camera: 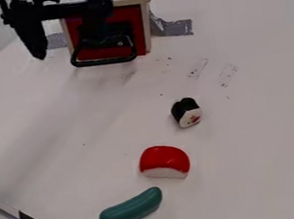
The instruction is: Close the drawer
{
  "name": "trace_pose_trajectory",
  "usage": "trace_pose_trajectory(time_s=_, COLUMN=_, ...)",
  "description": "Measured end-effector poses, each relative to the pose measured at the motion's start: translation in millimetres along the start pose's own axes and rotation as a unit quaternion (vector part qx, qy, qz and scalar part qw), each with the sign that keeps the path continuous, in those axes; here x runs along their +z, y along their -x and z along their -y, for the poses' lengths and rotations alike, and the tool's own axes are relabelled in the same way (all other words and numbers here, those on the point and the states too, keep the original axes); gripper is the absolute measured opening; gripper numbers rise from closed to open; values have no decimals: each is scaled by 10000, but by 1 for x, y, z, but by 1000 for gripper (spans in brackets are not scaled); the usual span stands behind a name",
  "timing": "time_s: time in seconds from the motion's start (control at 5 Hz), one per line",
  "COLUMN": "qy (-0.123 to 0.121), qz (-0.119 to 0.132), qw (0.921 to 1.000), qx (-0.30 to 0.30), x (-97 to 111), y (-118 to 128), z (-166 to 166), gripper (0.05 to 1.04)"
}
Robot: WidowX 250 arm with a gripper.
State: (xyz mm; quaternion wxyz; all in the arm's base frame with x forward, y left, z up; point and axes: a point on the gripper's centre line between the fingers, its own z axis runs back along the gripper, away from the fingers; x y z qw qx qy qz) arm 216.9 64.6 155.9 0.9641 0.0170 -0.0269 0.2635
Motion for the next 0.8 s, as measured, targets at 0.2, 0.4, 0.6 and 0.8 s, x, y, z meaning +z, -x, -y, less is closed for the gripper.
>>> trace_pose_trajectory(time_s=0.2, qy=-20, qz=13, qw=10000, qx=-13, x=0, y=0, z=-1, gripper=999)
trace_pose_trajectory(time_s=0.4, qy=-17, qz=21, qw=10000, qx=-21, x=1, y=0, z=-1, gripper=999)
trace_pose_trajectory(time_s=0.6, qy=-22, qz=6, qw=10000, qx=-13, x=0, y=0, z=-1, gripper=999)
trace_pose_trajectory(time_s=0.8, qy=-22, qz=6, qw=10000, qx=-13, x=0, y=0, z=-1, gripper=999)
